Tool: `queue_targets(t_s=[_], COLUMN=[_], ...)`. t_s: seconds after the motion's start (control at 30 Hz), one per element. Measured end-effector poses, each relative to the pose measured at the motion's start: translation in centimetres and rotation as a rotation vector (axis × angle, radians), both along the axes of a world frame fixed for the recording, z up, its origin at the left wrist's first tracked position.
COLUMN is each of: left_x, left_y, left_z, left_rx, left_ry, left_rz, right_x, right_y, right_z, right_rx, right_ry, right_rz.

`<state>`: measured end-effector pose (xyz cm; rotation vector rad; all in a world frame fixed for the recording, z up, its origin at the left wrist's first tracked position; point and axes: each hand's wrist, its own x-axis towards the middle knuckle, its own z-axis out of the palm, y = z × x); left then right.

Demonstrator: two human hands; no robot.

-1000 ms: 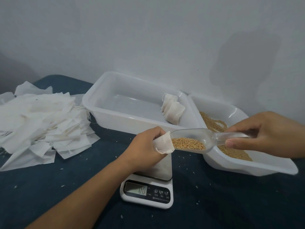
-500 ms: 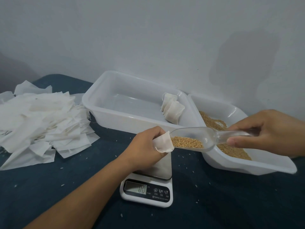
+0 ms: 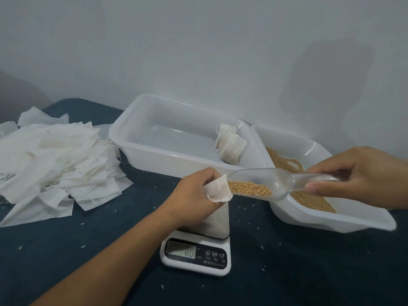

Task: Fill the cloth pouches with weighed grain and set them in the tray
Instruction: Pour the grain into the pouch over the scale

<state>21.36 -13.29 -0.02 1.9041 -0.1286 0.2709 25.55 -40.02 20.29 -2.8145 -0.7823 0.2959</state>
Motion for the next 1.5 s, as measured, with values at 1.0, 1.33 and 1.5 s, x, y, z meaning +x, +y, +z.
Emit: queue_targets(t_s=[1.0,1.33,1.5], left_x=[-0.3,-0.4,-0.7], left_y=[0.0,0.6,0.9], left_z=[1.5,1.8,1.6], left_rx=[-0.546,-1.124,-1.143], left_ry=[0.180,0.391,0.455], left_rz=[-0.001,-0.288,-0.454], right_x=[-0.7,-0.2,-0.1], right_y=[-1.2,2.1,6.1], right_z=[-6.9,-11.2,-12.3], right_rx=[0.454,0.872,0.918], right_ry=[0.093,0.145,0.163], right_rz=[-0.098,-0.163,-0.134])
